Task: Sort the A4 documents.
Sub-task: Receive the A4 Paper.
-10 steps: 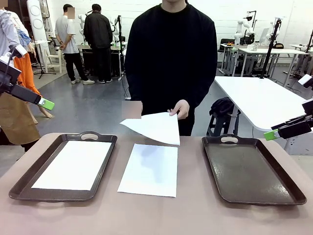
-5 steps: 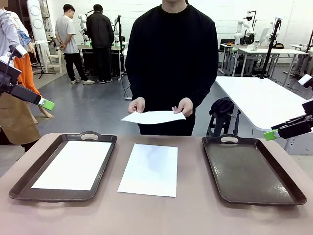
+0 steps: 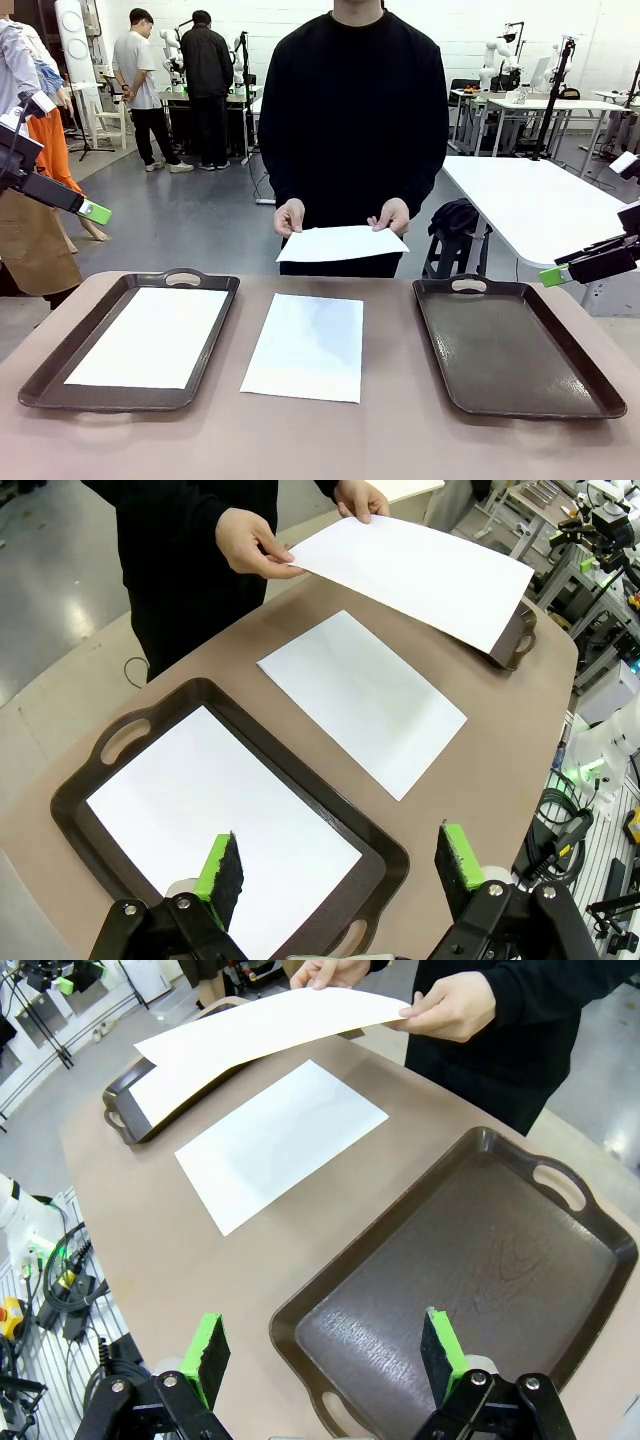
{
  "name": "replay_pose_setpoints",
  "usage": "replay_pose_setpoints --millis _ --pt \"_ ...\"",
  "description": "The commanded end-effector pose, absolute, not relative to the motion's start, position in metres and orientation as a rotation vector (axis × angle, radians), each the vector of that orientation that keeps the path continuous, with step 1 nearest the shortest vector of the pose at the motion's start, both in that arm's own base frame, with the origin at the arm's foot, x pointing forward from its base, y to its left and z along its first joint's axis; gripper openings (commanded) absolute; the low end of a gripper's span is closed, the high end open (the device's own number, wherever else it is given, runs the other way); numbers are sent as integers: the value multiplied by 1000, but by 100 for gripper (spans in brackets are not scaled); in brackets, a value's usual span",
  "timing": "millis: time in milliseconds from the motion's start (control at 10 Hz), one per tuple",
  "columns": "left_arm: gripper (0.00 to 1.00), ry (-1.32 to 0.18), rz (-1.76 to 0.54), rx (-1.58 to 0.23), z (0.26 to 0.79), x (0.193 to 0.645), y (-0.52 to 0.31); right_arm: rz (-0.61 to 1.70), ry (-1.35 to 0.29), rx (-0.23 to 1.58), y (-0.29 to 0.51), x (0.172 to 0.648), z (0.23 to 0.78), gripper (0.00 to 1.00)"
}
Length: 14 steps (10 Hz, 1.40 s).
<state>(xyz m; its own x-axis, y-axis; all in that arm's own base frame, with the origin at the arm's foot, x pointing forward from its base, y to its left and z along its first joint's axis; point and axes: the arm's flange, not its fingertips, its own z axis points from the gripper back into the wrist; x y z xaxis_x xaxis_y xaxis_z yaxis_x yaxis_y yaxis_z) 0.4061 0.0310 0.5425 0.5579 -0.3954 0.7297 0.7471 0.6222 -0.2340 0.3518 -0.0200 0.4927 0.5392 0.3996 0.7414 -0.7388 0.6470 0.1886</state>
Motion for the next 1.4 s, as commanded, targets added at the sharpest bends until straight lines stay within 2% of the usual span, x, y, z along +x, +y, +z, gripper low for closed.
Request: replay_pose_setpoints --millis 0,1300 --pt "100 -689 -736 -576 543 405 31 728 -734 542 -20 357 490 100" --pt "100 -689 -736 -576 543 405 31 728 -734 542 -20 357 490 100"
